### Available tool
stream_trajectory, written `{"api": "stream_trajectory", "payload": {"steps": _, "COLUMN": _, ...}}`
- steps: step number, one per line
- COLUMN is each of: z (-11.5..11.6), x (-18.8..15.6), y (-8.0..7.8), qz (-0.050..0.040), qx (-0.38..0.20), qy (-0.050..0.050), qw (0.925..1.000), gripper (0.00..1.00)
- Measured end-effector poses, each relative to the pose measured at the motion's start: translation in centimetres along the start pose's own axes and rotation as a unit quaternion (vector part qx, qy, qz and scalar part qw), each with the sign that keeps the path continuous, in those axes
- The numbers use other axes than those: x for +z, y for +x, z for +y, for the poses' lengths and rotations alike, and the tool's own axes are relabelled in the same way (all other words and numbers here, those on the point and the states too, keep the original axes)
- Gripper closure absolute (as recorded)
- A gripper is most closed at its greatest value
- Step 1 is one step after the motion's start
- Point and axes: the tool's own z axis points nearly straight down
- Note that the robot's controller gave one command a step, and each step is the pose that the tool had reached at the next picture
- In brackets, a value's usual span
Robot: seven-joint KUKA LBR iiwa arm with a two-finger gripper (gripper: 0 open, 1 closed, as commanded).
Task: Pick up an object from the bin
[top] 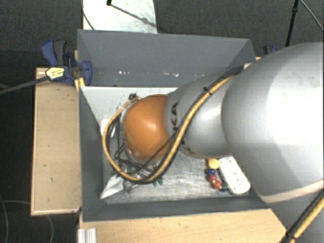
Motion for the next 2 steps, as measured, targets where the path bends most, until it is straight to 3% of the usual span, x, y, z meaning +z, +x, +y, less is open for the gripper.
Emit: {"api": "stream_trajectory", "payload": {"steps": 2, "z": 0.0, "x": -2.3, "y": 0.1, "qz": 0.0034, "qx": -0.01, "qy": 0.001, "qw": 0.9999, "gripper": 1.0}}
